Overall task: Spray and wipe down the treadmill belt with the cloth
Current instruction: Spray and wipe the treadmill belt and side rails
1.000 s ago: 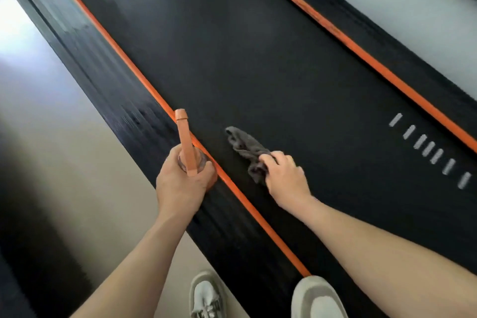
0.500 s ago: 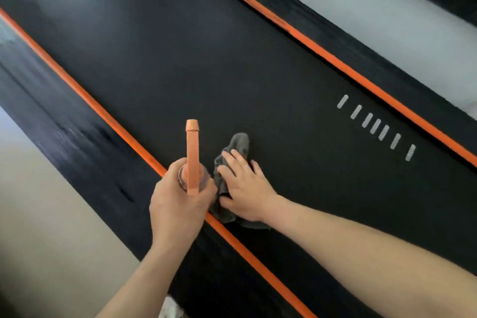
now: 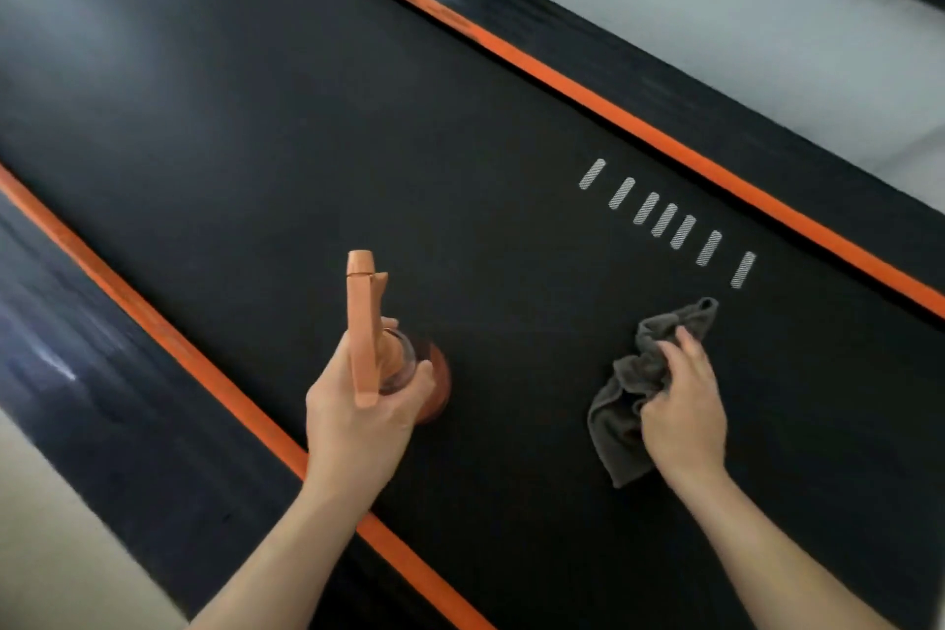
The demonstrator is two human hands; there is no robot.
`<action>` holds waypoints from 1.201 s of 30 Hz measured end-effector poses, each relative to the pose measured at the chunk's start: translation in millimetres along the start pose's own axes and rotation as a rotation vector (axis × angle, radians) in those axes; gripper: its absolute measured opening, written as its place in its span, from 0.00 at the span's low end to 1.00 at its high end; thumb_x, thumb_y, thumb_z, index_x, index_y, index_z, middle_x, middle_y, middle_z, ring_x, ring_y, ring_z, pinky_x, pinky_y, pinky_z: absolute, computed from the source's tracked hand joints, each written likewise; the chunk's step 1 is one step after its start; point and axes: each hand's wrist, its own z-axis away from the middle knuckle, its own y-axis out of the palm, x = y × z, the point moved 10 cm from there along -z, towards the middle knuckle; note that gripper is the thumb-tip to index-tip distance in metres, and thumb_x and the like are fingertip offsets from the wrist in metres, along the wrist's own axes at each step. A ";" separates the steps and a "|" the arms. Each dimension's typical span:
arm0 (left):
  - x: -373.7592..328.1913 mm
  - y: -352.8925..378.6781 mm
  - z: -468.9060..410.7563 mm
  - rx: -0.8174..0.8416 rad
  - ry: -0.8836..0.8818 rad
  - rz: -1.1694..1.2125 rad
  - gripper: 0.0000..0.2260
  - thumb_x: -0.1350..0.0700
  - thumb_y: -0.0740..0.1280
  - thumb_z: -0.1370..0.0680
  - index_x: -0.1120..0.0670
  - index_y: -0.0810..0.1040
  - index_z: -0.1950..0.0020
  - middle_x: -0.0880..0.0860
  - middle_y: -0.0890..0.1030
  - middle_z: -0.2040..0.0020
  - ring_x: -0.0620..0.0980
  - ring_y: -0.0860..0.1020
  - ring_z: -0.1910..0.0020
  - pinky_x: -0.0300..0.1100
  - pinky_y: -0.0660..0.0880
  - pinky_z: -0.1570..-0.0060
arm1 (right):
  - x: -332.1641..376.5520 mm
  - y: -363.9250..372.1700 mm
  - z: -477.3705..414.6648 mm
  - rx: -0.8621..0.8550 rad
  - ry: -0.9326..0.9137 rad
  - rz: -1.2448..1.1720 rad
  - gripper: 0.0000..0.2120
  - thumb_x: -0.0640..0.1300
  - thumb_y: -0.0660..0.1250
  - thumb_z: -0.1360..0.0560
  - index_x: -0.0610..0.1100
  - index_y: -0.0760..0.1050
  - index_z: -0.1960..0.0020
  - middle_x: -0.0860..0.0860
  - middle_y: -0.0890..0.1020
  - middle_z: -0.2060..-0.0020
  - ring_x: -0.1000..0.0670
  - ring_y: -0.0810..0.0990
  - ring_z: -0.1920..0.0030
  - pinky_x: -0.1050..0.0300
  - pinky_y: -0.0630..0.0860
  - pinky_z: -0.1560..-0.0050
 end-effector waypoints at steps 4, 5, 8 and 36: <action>-9.8 46.1 -5.3 0.038 0.035 -0.004 0.25 0.61 0.76 0.29 0.33 0.75 0.45 0.34 0.79 0.54 0.33 0.78 0.53 0.37 0.75 0.49 | 91.0 30.8 4.6 0.018 -0.359 -0.182 0.25 0.36 0.54 0.26 0.37 0.75 0.32 0.41 0.71 0.27 0.43 0.65 0.25 0.57 0.56 0.24; -10.9 60.5 -5.3 0.067 0.030 -0.013 0.24 0.61 0.76 0.29 0.37 0.75 0.43 0.37 0.79 0.54 0.32 0.78 0.54 0.38 0.76 0.48 | 117.7 51.4 10.9 0.142 -0.503 -0.101 0.26 0.37 0.55 0.26 0.39 0.71 0.28 0.42 0.66 0.24 0.43 0.60 0.23 0.52 0.55 0.22; -14.5 76.4 -5.7 0.086 0.010 -0.055 0.21 0.59 0.76 0.29 0.38 0.75 0.45 0.41 0.80 0.52 0.36 0.79 0.52 0.42 0.78 0.47 | 142.5 70.1 13.3 0.274 -0.684 0.158 0.34 0.38 0.65 0.23 0.47 0.57 0.20 0.50 0.50 0.19 0.48 0.44 0.20 0.45 0.45 0.21; 28.8 -115.1 6.7 -0.507 -0.215 -0.164 0.16 0.52 0.76 0.31 0.49 0.78 0.45 0.52 0.80 0.51 0.53 0.78 0.49 0.44 0.71 0.45 | 193.4 115.5 168.6 0.717 -1.309 -0.132 0.25 0.46 0.51 0.26 0.42 0.79 0.36 0.46 0.77 0.32 0.46 0.69 0.27 0.45 0.61 0.25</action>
